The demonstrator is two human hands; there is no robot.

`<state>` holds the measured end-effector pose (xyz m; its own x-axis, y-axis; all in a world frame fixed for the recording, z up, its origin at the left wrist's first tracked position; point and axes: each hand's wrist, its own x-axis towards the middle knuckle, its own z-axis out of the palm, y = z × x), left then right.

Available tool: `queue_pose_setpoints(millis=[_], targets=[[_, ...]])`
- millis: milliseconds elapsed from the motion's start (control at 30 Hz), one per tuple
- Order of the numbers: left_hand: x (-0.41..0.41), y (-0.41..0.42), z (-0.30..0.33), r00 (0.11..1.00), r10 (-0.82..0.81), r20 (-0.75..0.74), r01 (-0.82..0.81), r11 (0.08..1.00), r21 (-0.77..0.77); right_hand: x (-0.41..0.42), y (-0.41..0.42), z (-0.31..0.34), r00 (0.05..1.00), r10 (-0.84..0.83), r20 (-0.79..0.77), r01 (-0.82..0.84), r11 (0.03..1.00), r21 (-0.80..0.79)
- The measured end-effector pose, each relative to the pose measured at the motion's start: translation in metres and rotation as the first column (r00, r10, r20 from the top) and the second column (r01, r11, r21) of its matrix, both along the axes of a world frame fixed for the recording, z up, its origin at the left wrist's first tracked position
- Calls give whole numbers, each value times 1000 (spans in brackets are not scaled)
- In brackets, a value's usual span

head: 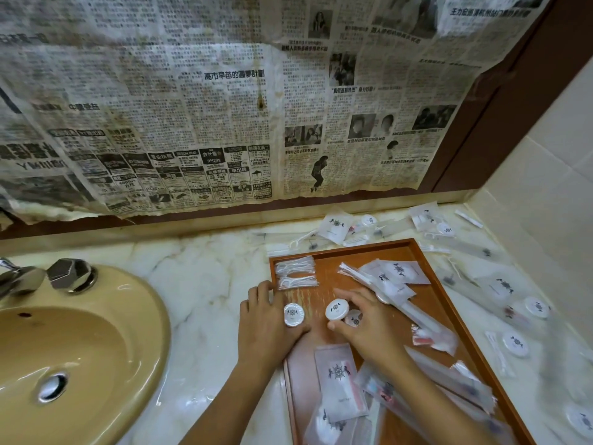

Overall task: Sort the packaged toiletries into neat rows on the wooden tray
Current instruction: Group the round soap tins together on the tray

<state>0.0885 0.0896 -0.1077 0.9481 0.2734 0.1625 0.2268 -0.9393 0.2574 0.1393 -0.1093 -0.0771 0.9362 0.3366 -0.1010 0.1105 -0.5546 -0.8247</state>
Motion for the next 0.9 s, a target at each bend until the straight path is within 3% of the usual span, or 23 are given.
queue_pose_setpoints(millis=[200, 400, 600, 900], targets=[[-7, 7, 0, 997, -78, 20, 79, 992, -99, 2, 13, -2, 999, 21, 31, -20, 999, -42], [-10, 11, -5, 998, -58, -20, 53, 982, -179, 3, 20, -7, 997, 59, 41, -55, 995, -81], [-30, 12, -16, 997, -48, 67, 71, 907, -415, 6, 26, -14, 993, 91, 80, -76, 982, -171], [-34, 11, -24, 995, -2, 103, 43, 914, -403, 9, 36, -22, 984, 110, 138, -82, 978, -194]])
